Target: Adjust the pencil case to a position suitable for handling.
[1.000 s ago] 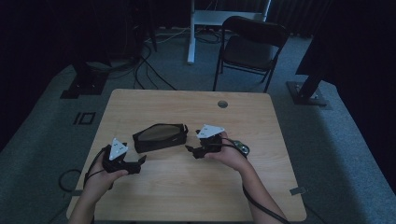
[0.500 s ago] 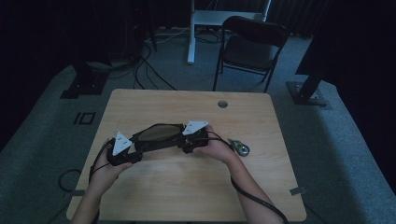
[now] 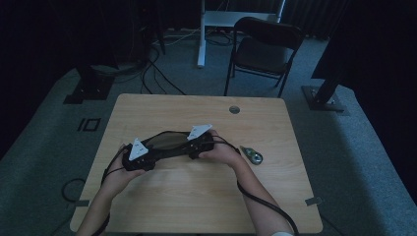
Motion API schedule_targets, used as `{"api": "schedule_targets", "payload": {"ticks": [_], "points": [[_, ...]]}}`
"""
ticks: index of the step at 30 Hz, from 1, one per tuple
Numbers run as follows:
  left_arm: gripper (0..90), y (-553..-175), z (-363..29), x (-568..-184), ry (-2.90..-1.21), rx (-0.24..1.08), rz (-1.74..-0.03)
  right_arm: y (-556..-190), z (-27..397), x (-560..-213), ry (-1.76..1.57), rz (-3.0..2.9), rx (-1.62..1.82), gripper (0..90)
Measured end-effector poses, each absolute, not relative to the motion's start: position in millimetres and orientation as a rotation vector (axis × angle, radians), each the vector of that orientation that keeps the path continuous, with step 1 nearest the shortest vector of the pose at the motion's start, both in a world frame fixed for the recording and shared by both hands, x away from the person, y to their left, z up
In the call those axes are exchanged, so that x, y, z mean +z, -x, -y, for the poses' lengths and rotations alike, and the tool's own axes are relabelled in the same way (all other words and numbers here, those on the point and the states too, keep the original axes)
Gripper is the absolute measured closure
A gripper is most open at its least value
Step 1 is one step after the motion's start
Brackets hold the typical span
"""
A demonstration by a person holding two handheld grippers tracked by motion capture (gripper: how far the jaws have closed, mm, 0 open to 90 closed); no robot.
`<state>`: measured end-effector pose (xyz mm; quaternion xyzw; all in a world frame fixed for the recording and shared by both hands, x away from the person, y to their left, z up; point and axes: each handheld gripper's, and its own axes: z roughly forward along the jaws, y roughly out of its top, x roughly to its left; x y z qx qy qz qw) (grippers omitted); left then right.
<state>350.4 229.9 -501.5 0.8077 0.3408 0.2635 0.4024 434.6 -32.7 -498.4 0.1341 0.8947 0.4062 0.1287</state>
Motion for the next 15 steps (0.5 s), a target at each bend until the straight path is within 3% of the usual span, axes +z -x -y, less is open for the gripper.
{"api": "schedule_targets", "payload": {"ticks": [4,8,9,10,12,15], "points": [[67.9,-351.1,-233.3,-498.7,-2.031,0.685,-0.898,-433.0,34.0,-495.7,-0.349,-2.606,1.135,47.6],[74.3,-352.5,-235.9,-498.1,-2.025,0.701,-0.932,-430.2,36.7,-493.6,-0.35,-2.611,1.133,60.7],[80.4,-352.5,-235.9,-498.1,-2.025,0.701,-0.932,-430.2,36.7,-493.6,-0.35,-2.611,1.133,60.7],[80.4,-353.8,-236.3,-498.0,-2.033,0.724,-0.954,-429.2,37.4,-493.3,-0.357,-2.615,1.134,62.0],[87.9,-354.7,-235.2,-501.3,-2.063,0.725,-0.97,-422.4,39.1,-494.2,-0.364,-2.635,1.17,69.3],[88.4,-355.7,-233.2,-509.0,-2.084,0.721,-0.975,-414.6,41.2,-493.7,-0.396,-2.64,1.183,74.3]]}}
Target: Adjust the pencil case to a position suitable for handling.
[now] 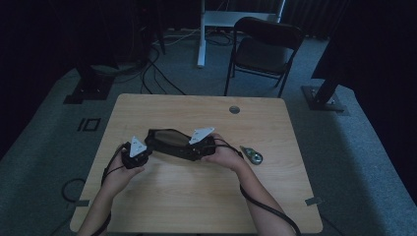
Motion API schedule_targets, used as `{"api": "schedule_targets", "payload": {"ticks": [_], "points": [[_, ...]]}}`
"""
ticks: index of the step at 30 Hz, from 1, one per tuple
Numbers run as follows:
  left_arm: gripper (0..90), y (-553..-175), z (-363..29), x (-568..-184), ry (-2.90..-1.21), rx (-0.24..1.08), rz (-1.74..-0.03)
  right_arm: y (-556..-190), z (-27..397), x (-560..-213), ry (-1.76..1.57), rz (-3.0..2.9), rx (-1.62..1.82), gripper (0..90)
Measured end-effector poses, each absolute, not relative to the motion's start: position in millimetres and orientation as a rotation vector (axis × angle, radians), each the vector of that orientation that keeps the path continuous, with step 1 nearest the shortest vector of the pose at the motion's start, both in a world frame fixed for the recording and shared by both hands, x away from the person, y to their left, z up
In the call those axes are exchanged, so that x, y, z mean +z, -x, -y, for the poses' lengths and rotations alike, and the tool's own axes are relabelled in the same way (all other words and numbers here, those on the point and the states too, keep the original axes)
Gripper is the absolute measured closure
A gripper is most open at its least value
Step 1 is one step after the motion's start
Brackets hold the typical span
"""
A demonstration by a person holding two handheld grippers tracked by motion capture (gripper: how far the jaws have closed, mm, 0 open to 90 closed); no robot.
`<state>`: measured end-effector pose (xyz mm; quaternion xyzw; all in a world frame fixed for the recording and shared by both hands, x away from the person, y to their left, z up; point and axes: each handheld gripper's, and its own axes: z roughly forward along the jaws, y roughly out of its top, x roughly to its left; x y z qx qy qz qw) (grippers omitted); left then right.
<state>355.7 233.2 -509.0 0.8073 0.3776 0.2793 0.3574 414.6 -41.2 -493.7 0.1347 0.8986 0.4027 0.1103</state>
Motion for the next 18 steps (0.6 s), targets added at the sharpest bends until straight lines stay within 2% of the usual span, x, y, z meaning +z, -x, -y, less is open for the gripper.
{"api": "schedule_targets", "payload": {"ticks": [7,18], "points": [[89.1,-355.7,-225.8,-508.2,-2.032,0.709,-0.955,-404.1,53.0,-497.9,-0.534,-2.656,1.268,78.7],[86.7,-364.0,-202.2,-510.2,-2.005,0.644,-0.945,-366.7,60.5,-501.3,-0.681,-2.608,1.331,79.2]]}}
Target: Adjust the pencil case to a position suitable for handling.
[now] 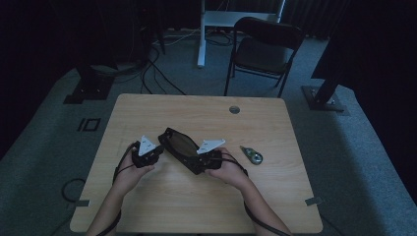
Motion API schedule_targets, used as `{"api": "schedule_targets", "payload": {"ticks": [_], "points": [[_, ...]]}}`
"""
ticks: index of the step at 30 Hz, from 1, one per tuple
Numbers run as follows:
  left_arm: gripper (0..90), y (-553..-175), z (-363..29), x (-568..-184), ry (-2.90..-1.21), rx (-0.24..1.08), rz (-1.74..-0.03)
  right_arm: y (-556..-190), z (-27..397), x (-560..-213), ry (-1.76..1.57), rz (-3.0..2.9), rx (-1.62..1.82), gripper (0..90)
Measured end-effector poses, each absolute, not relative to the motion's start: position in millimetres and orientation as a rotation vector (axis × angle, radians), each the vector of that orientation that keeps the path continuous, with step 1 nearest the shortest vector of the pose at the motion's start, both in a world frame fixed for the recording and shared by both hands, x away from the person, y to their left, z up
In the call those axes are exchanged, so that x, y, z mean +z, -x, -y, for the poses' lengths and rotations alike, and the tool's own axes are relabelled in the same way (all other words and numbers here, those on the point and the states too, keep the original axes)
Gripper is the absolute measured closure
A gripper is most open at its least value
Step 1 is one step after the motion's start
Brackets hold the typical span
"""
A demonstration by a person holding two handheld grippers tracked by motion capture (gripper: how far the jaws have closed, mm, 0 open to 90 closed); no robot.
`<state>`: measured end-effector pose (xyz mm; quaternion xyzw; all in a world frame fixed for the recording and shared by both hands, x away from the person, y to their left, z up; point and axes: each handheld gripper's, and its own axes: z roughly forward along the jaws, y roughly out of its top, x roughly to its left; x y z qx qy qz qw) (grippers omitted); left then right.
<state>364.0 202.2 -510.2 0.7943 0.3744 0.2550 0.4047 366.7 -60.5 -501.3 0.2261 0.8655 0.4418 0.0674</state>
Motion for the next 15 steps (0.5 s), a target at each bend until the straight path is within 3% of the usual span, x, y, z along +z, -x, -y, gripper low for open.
{"api": "schedule_targets", "payload": {"ticks": [15], "points": [[82.1,-378.1,-162.9,-514.8,-2.01,0.592,-0.898,-324.4,51.4,-502.1,-0.988,-2.488,1.301,79.5]]}}
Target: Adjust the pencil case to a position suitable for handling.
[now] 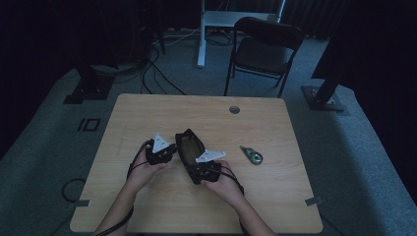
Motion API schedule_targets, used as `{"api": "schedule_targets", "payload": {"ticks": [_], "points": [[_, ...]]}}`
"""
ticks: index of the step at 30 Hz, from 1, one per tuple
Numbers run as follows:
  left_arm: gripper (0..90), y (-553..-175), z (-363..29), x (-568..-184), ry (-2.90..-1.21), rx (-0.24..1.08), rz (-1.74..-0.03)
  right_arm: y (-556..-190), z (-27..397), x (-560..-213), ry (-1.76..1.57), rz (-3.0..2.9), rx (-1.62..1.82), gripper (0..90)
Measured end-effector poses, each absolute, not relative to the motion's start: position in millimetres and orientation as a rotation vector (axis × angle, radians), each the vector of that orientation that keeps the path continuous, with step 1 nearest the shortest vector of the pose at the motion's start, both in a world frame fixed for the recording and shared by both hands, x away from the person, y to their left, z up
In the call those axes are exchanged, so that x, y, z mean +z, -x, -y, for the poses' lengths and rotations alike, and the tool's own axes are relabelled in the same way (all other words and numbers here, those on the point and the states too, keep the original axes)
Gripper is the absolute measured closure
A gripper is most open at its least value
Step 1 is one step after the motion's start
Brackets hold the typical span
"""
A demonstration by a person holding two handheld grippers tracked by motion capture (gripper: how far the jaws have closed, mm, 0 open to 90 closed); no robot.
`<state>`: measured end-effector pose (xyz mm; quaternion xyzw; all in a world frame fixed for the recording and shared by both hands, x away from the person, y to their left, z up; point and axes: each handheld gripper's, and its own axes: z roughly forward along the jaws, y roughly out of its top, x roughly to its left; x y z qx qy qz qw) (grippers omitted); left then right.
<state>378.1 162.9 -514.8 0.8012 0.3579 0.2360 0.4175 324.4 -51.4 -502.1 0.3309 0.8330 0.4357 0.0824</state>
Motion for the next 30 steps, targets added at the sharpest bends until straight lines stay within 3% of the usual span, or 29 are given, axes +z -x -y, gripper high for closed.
{"api": "schedule_targets", "payload": {"ticks": [30], "points": [[79.9,-372.3,-117.1,-523.0,-2.06,0.501,-0.807,-296.8,112.7,-498.4,-1.034,-2.468,1.227,74.7]]}}
